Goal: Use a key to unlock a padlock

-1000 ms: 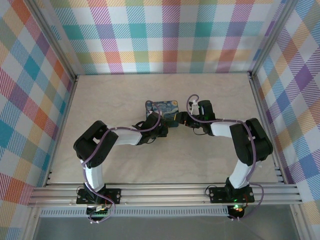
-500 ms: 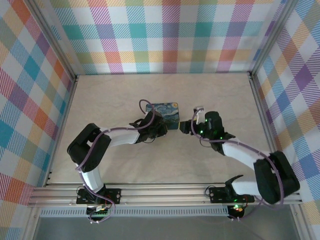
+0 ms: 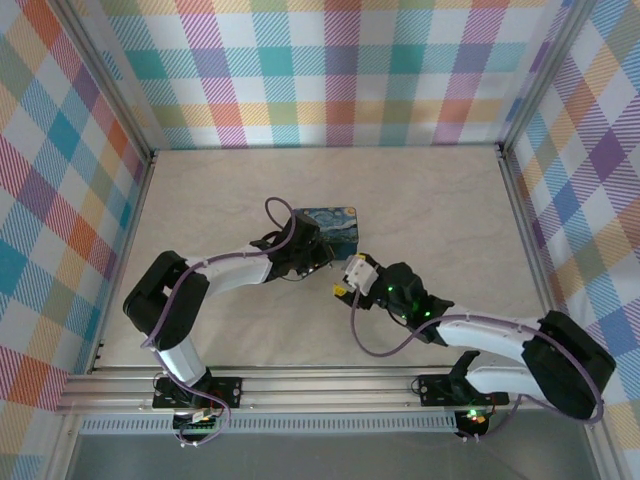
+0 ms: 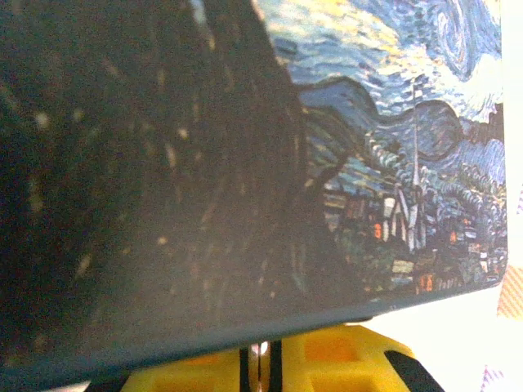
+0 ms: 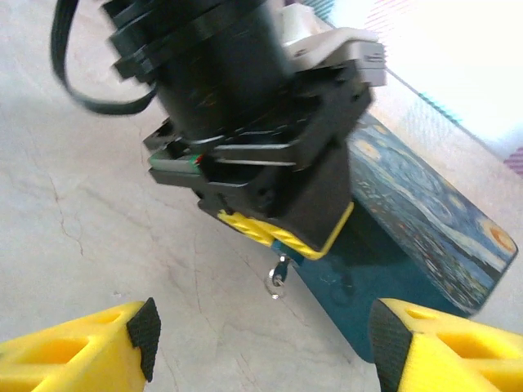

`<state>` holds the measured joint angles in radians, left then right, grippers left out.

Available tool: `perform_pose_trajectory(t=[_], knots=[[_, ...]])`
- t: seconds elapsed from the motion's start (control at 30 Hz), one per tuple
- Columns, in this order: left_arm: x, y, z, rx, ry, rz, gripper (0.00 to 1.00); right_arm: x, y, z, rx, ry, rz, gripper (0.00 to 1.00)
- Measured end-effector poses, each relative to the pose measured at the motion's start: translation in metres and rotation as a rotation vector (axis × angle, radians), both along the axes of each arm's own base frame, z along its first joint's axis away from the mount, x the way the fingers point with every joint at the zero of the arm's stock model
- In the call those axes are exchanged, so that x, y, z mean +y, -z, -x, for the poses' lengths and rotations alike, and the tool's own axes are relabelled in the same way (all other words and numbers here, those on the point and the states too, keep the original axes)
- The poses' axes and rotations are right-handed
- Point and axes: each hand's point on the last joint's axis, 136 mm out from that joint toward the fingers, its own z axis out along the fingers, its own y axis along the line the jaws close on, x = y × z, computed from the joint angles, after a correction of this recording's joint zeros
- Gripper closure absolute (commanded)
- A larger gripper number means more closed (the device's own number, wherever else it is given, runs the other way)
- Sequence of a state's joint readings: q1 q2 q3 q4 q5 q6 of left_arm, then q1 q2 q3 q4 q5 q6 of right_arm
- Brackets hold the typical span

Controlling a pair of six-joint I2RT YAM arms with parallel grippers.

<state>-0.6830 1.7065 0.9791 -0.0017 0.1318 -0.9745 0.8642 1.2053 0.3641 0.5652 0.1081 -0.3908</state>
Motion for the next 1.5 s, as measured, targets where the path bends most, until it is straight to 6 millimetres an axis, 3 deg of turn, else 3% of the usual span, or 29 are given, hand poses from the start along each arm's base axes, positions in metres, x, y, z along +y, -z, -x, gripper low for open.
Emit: perform_pose_trajectory(t=[0.2,0.33,0.7,1.03,1.5], knots=[[0.000,-0.010,-0.001,0.014,-0.017,0.044,1.00,0.015,0.028,0.001,-0.116,-0.017,0.130,0.30],[0.000,-0.018,-0.001,0.004,-0.015,0.062,1.00,0.017,0.035,-0.008,-0.164,0.014,0.155,0.31],[-0.002,-0.024,0.000,0.008,-0.020,0.083,1.00,0.017,0.039,-0.020,-0.191,0.077,0.147,0.51],[-0.003,-0.024,0.002,0.014,-0.013,0.089,1.00,0.023,0.041,-0.030,-0.205,0.112,0.110,0.55],[-0.003,-0.022,0.004,0.023,-0.010,0.091,1.00,0.030,0.032,-0.040,-0.218,0.143,0.040,0.71]])
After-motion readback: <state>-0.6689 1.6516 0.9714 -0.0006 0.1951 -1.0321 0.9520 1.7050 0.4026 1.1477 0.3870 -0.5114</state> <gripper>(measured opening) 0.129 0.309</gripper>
